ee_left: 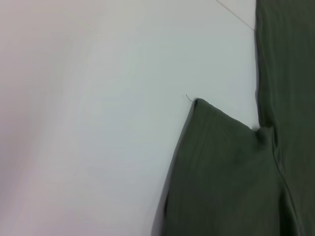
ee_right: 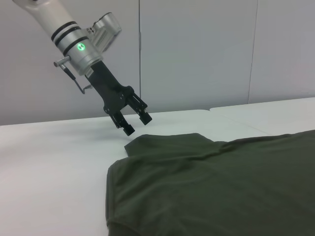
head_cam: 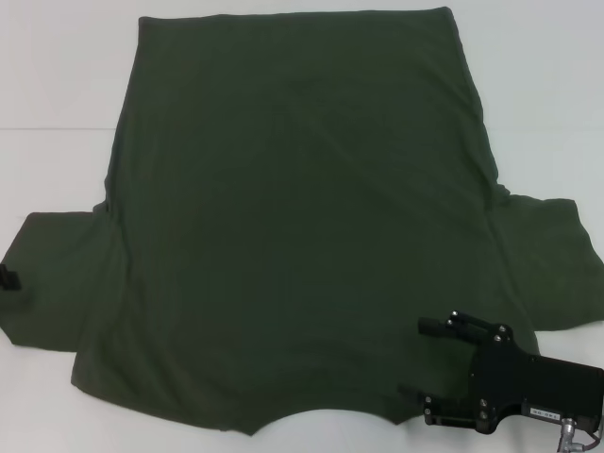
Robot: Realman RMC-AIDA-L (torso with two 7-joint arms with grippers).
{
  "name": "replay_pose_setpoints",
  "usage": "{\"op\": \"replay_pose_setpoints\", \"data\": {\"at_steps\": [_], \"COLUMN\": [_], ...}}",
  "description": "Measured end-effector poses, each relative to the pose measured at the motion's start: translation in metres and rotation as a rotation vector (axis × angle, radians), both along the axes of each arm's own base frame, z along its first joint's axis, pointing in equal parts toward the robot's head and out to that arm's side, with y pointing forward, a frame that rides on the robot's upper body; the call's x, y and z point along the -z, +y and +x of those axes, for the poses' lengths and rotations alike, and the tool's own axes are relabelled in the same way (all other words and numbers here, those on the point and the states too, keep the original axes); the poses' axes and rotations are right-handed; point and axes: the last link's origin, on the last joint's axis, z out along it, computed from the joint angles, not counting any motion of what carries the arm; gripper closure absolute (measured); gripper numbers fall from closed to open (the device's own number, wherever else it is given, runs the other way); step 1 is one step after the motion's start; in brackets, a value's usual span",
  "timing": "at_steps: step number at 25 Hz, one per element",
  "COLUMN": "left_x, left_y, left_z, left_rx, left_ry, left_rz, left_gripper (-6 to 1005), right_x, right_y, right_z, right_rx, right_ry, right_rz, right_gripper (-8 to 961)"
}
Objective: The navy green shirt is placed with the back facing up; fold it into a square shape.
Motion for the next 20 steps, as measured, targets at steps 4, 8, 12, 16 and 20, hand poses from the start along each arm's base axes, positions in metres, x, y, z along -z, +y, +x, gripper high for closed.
{"op": "replay_pose_setpoints", "data": {"at_steps": [4,8,12,16,20], "left_x": [-0.001,0.002,0.003,0.004,0.010], "left_y": [0.002,0.004,0.005,0.005,0.005], "left_z": [-0.001,-0.002,-0.003,-0.004,-0.005], "left_rx": [-0.012,-0.029,-0.041,-0.043,-0.050], "left_ry": [-0.005,-0.017,-0.002,0.000,-0.011], "left_rz": [-0.005,-0.020,-0.019,-0.016,-0.024], "left_gripper": [107,127,127,127,126], "right_x": [0.000,0.001,0.001,0.001,0.001], "right_y": [0.001,0.001,0.001,0.001,0.001], "right_z": [0.000,0.000,0.000,0.000,0.000], "right_rx": [0.000,0.000,-0.001,-0.001,-0.001], "right_ry": [-0.004,-0.007,-0.008,-0.008,-0.008], "right_rz": [0.001,0.000,-0.001,-0.001,-0.001], "right_gripper": [70,71,70,68,69]}}
